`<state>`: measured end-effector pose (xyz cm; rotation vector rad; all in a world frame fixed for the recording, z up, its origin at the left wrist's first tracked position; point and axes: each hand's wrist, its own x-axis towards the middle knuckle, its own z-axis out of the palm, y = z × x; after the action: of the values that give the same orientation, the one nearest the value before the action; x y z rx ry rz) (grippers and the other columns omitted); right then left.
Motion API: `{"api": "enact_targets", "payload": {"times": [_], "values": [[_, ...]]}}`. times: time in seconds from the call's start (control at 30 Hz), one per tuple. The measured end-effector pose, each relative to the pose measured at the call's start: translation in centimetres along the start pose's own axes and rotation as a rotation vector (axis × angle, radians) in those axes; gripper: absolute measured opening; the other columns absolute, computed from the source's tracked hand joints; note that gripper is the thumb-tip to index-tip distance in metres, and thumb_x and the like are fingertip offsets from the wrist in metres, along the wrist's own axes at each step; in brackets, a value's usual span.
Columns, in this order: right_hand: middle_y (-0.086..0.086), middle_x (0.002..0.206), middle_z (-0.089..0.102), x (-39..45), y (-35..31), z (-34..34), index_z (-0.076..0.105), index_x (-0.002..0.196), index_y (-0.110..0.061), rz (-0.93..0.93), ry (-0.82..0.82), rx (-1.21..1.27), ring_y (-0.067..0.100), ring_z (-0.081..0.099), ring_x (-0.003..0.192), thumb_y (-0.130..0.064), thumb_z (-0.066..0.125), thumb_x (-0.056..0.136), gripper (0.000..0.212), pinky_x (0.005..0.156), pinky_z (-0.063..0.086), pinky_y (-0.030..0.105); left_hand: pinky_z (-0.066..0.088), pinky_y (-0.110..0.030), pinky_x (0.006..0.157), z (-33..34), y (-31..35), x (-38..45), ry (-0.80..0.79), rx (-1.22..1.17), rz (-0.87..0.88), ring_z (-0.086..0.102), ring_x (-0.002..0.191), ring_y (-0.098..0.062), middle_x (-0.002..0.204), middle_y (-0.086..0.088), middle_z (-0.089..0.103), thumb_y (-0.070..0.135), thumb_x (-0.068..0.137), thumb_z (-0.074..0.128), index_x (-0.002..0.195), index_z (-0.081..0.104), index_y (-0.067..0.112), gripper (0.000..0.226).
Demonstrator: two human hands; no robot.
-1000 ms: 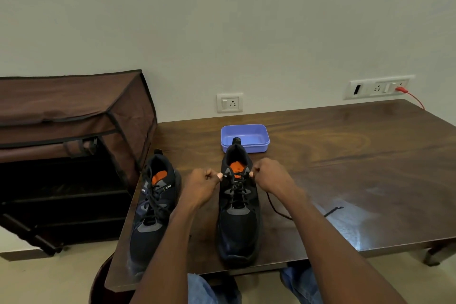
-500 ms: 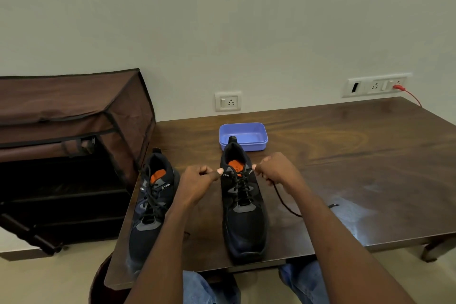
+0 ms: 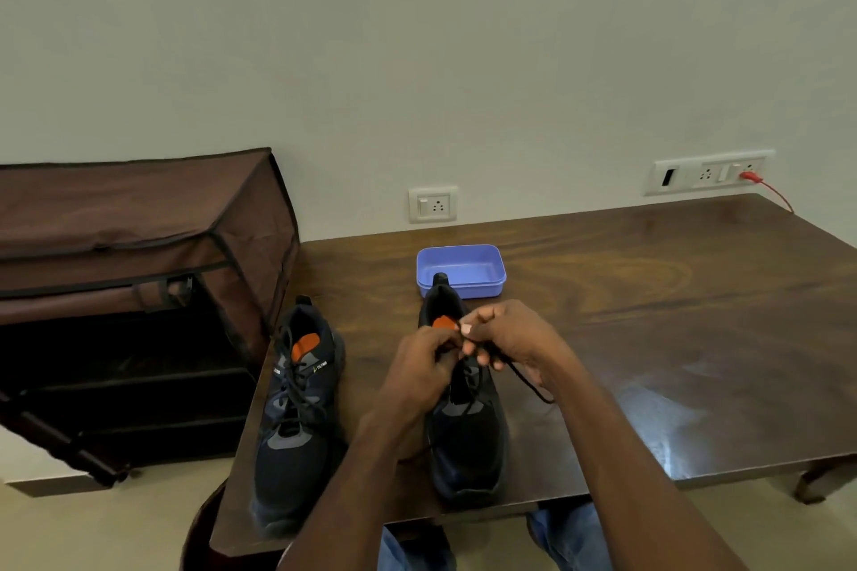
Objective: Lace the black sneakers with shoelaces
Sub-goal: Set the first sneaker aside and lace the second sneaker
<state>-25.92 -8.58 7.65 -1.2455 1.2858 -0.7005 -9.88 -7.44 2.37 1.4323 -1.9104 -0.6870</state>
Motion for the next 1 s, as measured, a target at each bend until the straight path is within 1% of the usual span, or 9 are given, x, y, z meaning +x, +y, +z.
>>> {"api": "enact_targets", "payload": {"times": [0.1,0.2,0.37,0.57,0.7,0.77,0.83,0.9,1.0], "values": [[0.012,0.070,0.069,0.4,0.0,0.7,0.064,0.105,0.015,0.005,-0.007,-0.008,0.013,0.058,0.048,-0.003,0.059,0.096,0.020,0.041,0.040,0.020,0.051,-0.024,0.070,0.0,-0.2,0.0,0.144,-0.140,-0.109,0.065,0.081,-0.007,0.087,0.015,0.069,0.010,0.091,0.065,0.102,0.050,0.035,0.031],[0.012,0.075,0.071,0.3,-0.1,0.8,0.067,0.101,0.006,-0.001,-0.091,-0.064,0.015,0.062,0.054,-0.006,0.055,0.099,0.018,0.046,0.046,0.021,0.052,-0.014,0.080,-0.2,-0.7,0.0,0.120,-0.198,-0.079,0.067,0.090,-0.001,0.096,0.011,0.072,0.004,0.092,0.063,0.130,0.059,0.029,0.045],[0.010,0.066,0.068,0.5,0.1,0.1,0.065,0.097,0.003,0.035,-0.012,-0.060,0.014,0.060,0.048,-0.007,0.066,0.093,0.011,0.044,0.046,0.021,0.048,-0.011,0.065,-0.6,-0.4,-0.5,0.180,-0.158,-0.044,0.064,0.075,0.004,0.084,0.017,0.069,-0.002,0.091,0.059,0.103,0.075,0.018,0.028],[0.004,0.054,0.062,1.0,0.5,1.1,0.065,0.097,-0.001,0.222,-0.071,-0.414,0.014,0.051,0.039,-0.013,0.059,0.095,0.013,0.038,0.039,0.023,0.045,-0.010,0.058,-0.3,0.1,0.0,0.254,-0.235,-0.125,0.060,0.067,0.004,0.076,0.011,0.066,-0.001,0.087,0.066,0.078,0.058,0.027,0.031],[0.000,0.069,0.072,1.8,1.3,0.4,0.068,0.084,-0.012,0.070,0.443,-0.600,0.015,0.063,0.054,-0.011,0.051,0.093,0.020,0.055,0.052,0.029,0.046,-0.013,0.059,-0.5,-0.6,0.0,0.219,-0.182,-0.097,0.058,0.067,0.001,0.077,0.002,0.065,-0.002,0.086,0.066,0.078,0.053,0.028,0.034],[-0.002,0.094,0.073,2.4,1.5,0.4,0.068,0.107,-0.020,-0.143,0.636,-0.534,0.021,0.067,0.081,-0.010,0.049,0.094,0.025,0.068,0.053,0.033,0.046,-0.012,0.059,-0.6,-0.6,0.0,0.228,-0.163,-0.080,0.058,0.067,0.002,0.077,0.001,0.064,-0.003,0.086,0.066,0.079,0.054,0.025,0.032],[-0.004,0.115,0.068,3.3,1.3,0.9,0.045,0.145,-0.028,-0.202,0.470,-0.325,0.023,0.066,0.093,-0.005,0.046,0.095,0.055,0.071,0.056,0.037,0.045,-0.011,0.059,-0.2,-0.7,0.2,0.263,-0.136,-0.044,0.060,0.070,-0.005,0.076,0.003,0.066,-0.002,0.087,0.066,0.086,0.062,0.021,0.023],[-0.002,0.116,0.068,3.7,1.5,1.7,0.025,0.155,-0.035,-0.191,0.226,-0.355,0.023,0.067,0.090,-0.005,0.050,0.094,0.072,0.061,0.055,0.032,0.047,-0.012,0.061,0.2,-0.5,0.2,0.284,-0.110,-0.023,0.063,0.072,-0.007,0.078,0.005,0.069,0.000,0.088,0.066,0.096,0.071,0.016,0.019],[0.000,0.096,0.071,4.5,1.9,2.0,0.046,0.140,-0.034,-0.239,0.183,-0.562,0.019,0.066,0.087,-0.014,0.062,0.089,0.057,0.076,0.057,0.042,0.052,-0.019,0.068,0.1,-0.4,0.9,0.261,-0.039,-0.064,0.065,0.076,-0.009,0.090,0.000,0.074,0.005,0.092,0.062,0.110,0.074,0.014,0.023]]}}
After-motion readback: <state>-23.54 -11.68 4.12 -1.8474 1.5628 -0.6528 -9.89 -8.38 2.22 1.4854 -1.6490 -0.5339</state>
